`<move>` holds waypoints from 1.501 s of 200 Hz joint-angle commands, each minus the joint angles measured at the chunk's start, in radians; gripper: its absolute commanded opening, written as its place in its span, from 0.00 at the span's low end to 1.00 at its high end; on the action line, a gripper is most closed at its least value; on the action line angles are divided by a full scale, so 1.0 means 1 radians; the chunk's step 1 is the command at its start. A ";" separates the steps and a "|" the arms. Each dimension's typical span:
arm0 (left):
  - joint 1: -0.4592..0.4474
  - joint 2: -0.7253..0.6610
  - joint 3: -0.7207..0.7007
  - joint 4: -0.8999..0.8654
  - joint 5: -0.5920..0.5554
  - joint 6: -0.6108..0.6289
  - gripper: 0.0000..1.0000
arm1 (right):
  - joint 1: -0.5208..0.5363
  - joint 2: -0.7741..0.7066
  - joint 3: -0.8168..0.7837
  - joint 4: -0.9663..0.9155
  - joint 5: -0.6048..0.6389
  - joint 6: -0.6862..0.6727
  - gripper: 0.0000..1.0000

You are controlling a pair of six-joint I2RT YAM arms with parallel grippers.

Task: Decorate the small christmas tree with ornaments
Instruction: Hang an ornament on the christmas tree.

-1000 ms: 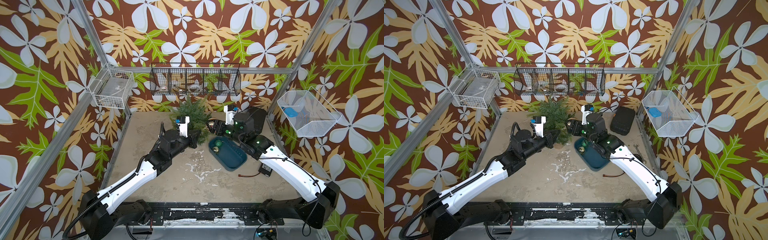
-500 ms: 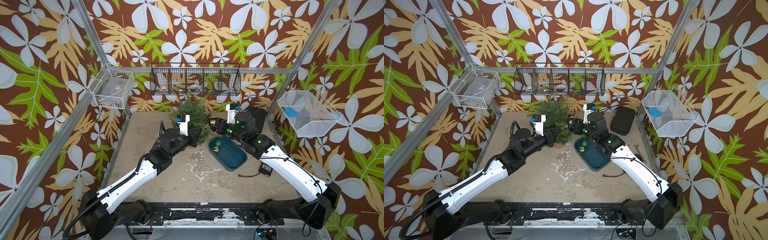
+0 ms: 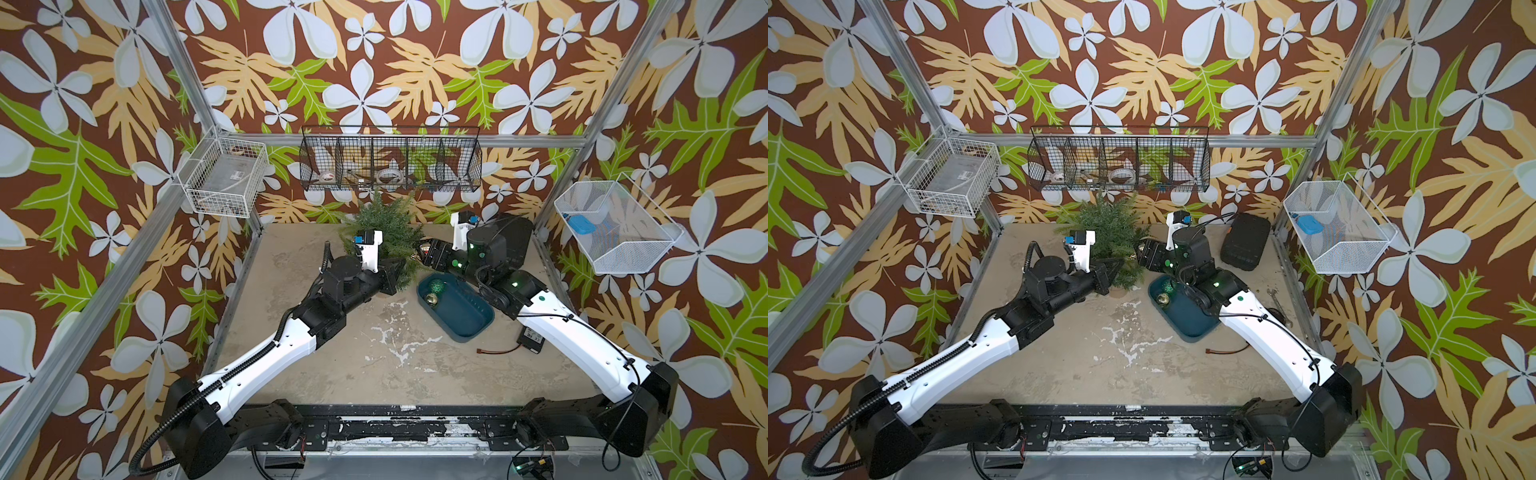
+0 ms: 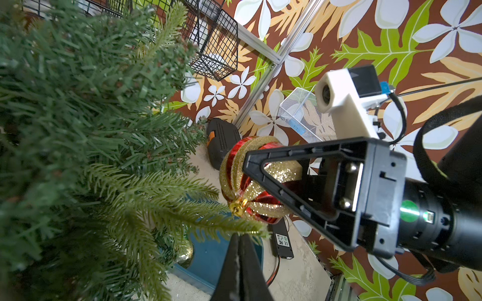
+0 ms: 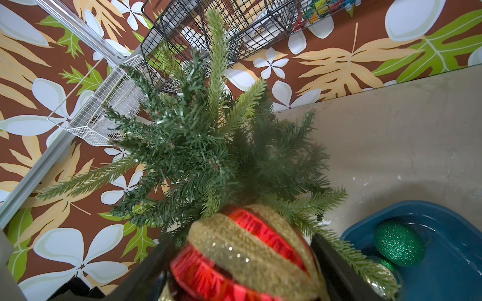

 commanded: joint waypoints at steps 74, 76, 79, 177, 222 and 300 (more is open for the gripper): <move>0.002 0.015 0.027 -0.060 -0.036 0.010 0.00 | -0.002 0.003 -0.002 0.021 0.006 -0.002 0.69; 0.002 0.015 0.026 -0.060 -0.035 0.009 0.00 | -0.002 0.004 -0.004 0.022 0.005 -0.002 0.69; 0.002 0.015 0.023 -0.061 -0.036 0.009 0.00 | -0.001 0.003 -0.006 0.024 0.004 -0.001 0.69; 0.002 0.026 0.022 -0.067 -0.016 0.004 0.00 | -0.002 -0.024 -0.062 0.012 -0.006 0.022 0.77; 0.002 0.040 0.030 -0.067 -0.008 0.003 0.00 | -0.002 -0.053 -0.084 -0.009 0.016 0.021 0.84; 0.002 0.048 0.042 -0.070 0.006 0.002 0.00 | -0.017 -0.097 -0.113 -0.017 0.026 0.029 0.86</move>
